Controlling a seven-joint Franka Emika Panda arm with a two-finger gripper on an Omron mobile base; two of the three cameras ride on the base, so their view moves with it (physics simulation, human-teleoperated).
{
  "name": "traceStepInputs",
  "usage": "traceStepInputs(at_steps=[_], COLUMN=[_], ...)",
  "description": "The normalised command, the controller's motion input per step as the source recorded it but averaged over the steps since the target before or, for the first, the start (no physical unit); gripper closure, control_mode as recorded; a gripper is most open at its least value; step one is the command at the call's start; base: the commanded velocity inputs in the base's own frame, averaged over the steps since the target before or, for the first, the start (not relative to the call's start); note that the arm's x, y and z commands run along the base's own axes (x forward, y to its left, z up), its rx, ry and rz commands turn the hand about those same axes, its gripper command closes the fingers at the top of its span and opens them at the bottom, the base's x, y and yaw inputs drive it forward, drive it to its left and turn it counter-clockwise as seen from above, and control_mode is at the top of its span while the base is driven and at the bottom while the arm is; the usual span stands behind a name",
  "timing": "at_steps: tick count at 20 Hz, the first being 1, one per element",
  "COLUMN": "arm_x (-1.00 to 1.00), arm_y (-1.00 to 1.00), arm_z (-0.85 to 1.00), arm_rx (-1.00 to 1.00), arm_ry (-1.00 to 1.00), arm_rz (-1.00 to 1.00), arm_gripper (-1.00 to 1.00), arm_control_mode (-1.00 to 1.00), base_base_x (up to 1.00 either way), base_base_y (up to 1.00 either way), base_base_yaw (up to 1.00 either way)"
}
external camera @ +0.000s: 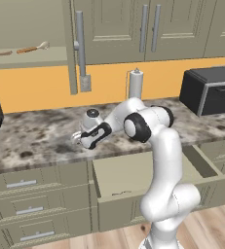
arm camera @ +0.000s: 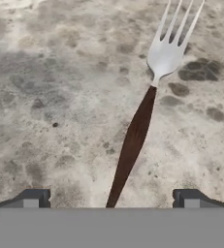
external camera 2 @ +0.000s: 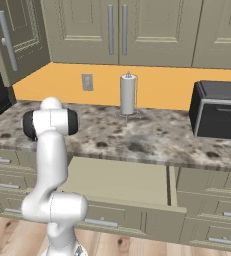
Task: Organize the utensils by type. Pick up the wooden spoons from the counter and place them in the open cabinet. Then pick up the metallic utensils from the counter and place them in the open drawer.
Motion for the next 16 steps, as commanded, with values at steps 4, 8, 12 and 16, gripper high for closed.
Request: traceStepInputs(at_steps=[4,8,12,16], arm_x=[0.25,0.27,0.26,0.13], arm_y=[0.0,0.0,0.0,-0.14], arm_z=[-0.21,-0.25,-0.46,-0.74], arm_rx=[0.0,0.0,0.0,0.0], arm_ry=[0.0,0.0,0.0,0.03], arm_rz=[-0.03,-0.03,-0.05,-0.12], arm_gripper=[-1.0,-1.0,1.0,1.0], arm_control_mode=[-1.0,-1.0,-1.0,-1.0], base_base_x=[0.0,0.0,0.0,0.0], base_base_y=[0.0,0.0,0.0,0.0], base_base_yaw=[0.0,0.0,0.0,0.0])
